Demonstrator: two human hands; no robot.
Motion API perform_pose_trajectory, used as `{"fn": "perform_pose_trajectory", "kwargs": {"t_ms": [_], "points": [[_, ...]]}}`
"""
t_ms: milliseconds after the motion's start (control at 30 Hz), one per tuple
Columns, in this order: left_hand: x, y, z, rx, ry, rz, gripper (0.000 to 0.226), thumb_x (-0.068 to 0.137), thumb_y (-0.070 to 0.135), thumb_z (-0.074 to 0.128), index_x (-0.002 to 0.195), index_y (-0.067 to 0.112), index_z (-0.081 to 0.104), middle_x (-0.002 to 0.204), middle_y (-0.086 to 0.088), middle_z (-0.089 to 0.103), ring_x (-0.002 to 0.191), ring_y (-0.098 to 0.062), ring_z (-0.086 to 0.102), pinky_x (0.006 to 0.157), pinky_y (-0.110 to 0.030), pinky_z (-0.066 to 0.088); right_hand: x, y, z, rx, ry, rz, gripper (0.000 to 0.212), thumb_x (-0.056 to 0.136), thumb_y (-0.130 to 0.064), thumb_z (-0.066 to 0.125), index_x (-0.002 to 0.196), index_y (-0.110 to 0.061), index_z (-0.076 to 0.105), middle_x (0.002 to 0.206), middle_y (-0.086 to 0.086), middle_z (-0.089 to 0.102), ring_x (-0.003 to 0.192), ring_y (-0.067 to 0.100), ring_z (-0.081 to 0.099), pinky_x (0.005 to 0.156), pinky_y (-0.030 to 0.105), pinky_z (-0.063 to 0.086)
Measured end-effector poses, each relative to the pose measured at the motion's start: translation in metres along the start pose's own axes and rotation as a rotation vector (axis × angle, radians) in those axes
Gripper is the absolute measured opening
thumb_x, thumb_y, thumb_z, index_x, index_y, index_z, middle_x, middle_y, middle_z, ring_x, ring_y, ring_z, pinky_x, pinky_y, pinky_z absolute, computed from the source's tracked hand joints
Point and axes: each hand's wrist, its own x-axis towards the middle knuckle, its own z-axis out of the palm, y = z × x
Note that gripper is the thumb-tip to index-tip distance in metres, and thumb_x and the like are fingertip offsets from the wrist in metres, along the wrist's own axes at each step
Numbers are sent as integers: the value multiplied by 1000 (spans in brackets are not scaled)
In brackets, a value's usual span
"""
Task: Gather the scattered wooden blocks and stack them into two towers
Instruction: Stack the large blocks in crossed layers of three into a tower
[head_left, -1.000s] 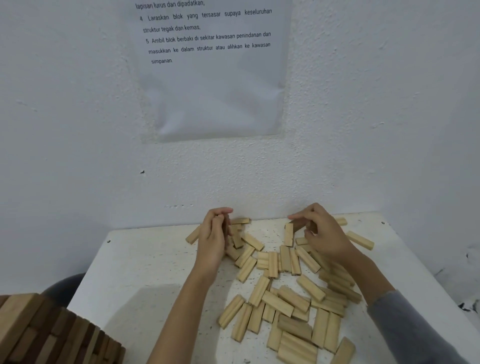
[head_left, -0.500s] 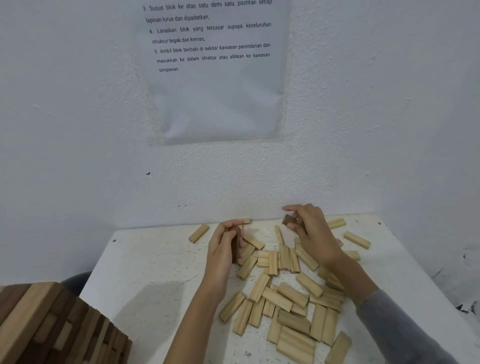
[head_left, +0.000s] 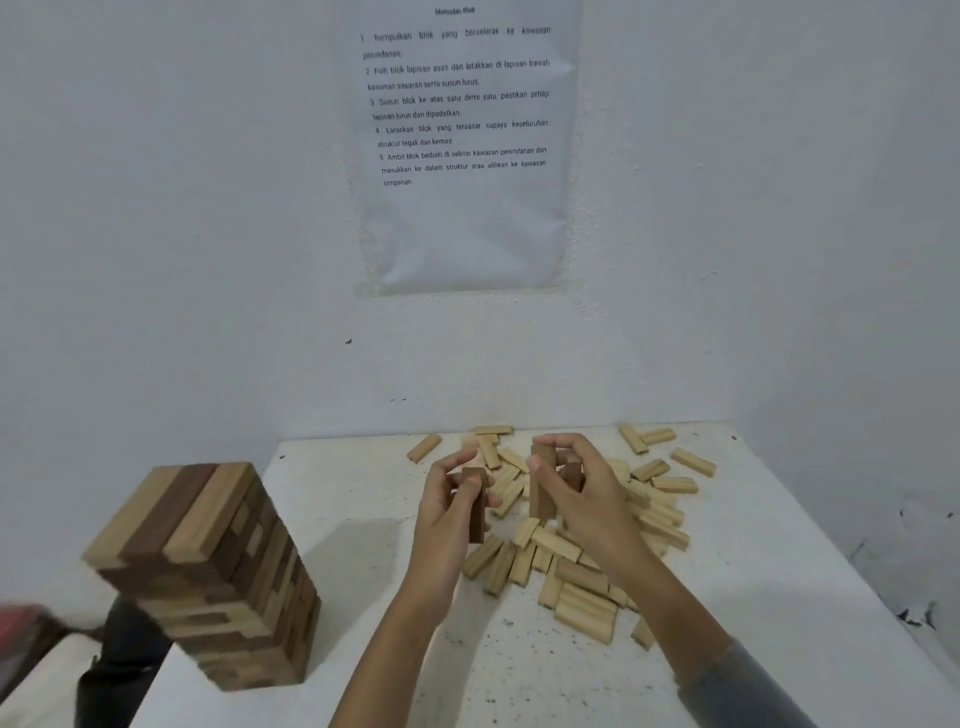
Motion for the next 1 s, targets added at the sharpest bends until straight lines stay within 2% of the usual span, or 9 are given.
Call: {"fn": "perform_pose_trajectory", "kwargs": {"t_ms": [133,200,300,467,567,667,733,833,1000], "points": [[-24,-1,-6,14,-8,-4,24,101,12,46,120,23,56,95,-1,67,81,-6,67,69,-21,51,-31,4,10,54,4,1,6,90,-24,66,96,-23,66,54,-15,48,60,11,47,59,14,42],[-35,-6,-11,22,1,-15,24,101,14,47,120,25,55,99,-2,67,86,-9,68,72,-18,51,-45,9,17,91,12,27,6,89,-22,67,95,-21,68,60,-14,57,62,7,52,63,13,44],[-53,-17,-19,45,3,-28,25,100,15,48,121,27,54,103,-4,66,93,-12,69,77,-19,51,-67,16,26,136,19,57,7,88,-22,69,93,-18,70,71,1,62,65,12,56,64,16,46],[-76,-37,-37,117,-13,-18,25,100,15,48,122,23,57,107,-1,68,96,-10,68,77,-15,50,-96,25,44,85,0,48,6,90,-15,66,87,-13,71,78,-7,72,75,0,65,68,9,45],[-85,-49,-42,128,7,-20,22,99,14,50,116,22,62,105,-3,70,93,-11,67,72,-13,50,-108,33,52,31,17,56,5,89,-19,67,84,-19,70,73,-10,70,69,0,63,63,11,44],[-97,-60,-45,102,36,-35,20,100,16,51,114,23,63,96,-5,70,90,-17,68,75,-26,56,-117,37,57,18,12,61,6,89,-18,67,83,-18,67,59,-5,63,53,4,55,55,13,41],[-101,-68,-48,281,47,54,21,100,19,51,116,29,59,100,4,68,90,-5,66,78,-23,54,-120,40,60,-50,26,29,9,89,-15,67,81,-18,65,58,-2,61,52,8,52,54,15,39],[-101,-73,-50,432,44,151,23,100,23,51,119,34,54,110,14,62,101,4,58,87,-19,48,-123,44,64,-167,36,-15,12,90,-15,65,81,-22,62,76,-3,67,72,8,60,62,12,42],[-99,-80,-50,660,84,288,23,101,22,47,122,30,51,111,21,49,111,8,35,89,-5,30,-128,51,69,-370,72,-137,10,92,-13,61,88,-22,58,96,-3,48,93,-5,50,75,5,38]]}}
